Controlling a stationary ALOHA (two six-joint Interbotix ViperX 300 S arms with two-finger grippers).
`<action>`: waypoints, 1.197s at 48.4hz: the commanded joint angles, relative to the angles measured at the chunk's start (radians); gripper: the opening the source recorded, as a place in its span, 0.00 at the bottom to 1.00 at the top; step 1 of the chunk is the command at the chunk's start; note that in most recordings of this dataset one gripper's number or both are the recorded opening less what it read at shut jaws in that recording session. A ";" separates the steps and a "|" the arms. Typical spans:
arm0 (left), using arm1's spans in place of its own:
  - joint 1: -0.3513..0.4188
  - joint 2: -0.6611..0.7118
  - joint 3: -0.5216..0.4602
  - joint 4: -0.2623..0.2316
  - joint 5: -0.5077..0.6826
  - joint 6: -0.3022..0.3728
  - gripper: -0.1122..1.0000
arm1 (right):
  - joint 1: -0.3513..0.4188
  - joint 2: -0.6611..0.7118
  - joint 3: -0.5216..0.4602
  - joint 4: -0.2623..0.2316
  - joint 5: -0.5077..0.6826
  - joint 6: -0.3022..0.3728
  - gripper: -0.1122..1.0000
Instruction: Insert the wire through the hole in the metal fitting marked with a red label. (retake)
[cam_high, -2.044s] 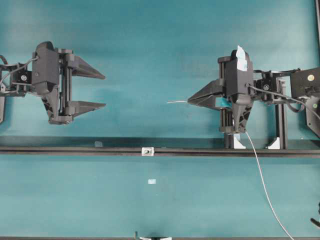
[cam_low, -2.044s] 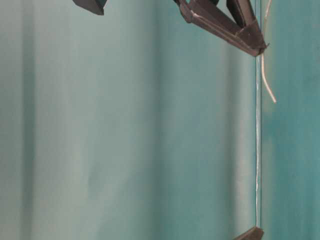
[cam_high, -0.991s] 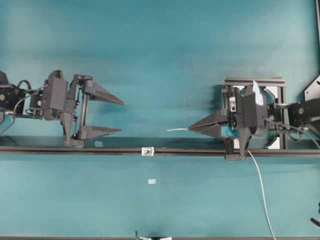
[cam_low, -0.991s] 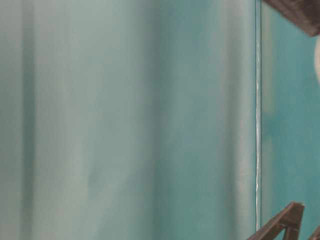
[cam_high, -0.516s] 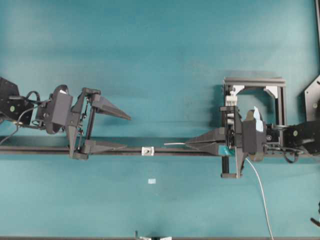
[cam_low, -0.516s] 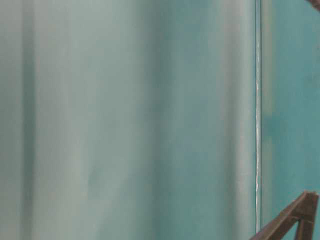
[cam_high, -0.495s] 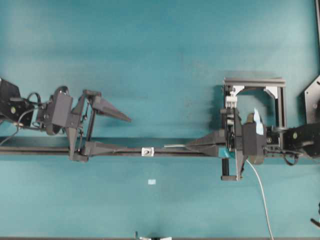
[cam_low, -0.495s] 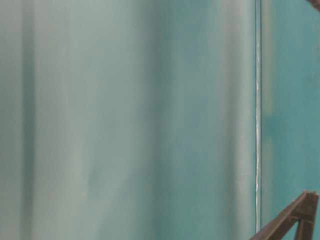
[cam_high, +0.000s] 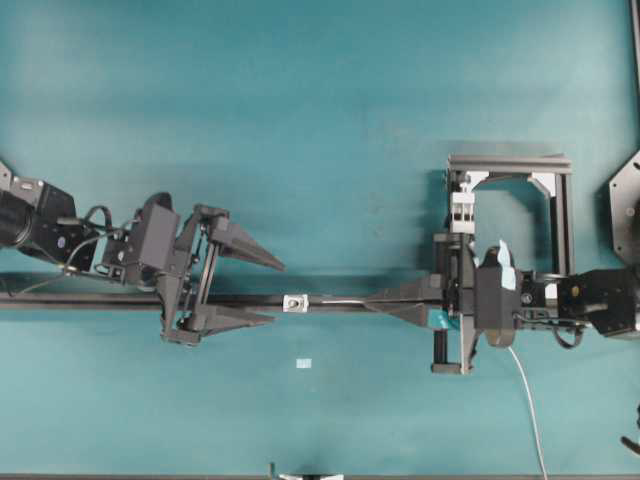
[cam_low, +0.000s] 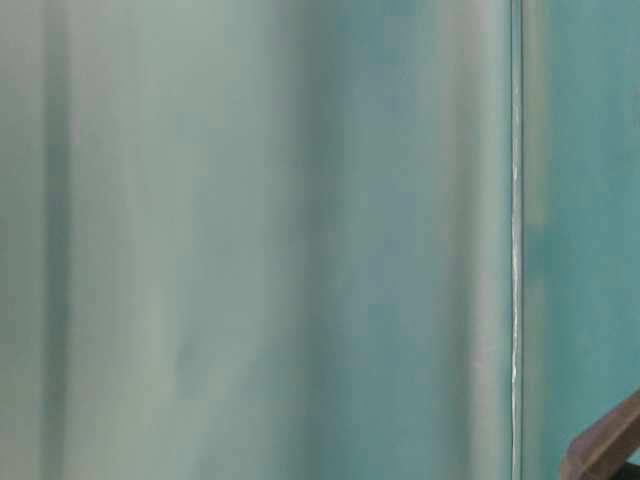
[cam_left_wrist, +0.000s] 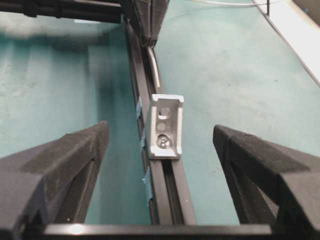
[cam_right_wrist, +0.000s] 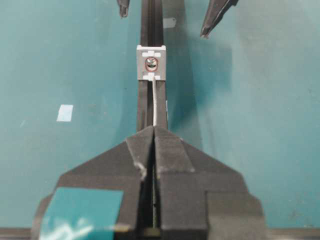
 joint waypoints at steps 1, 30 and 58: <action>-0.009 -0.014 -0.011 -0.002 -0.011 -0.003 0.46 | 0.014 -0.002 -0.012 0.003 -0.037 -0.002 0.11; -0.044 -0.009 -0.012 -0.023 -0.009 -0.041 0.46 | 0.017 0.037 -0.015 0.003 -0.100 -0.002 0.11; -0.048 0.011 -0.035 -0.023 -0.005 -0.041 0.46 | 0.017 0.057 -0.023 0.018 -0.114 -0.002 0.11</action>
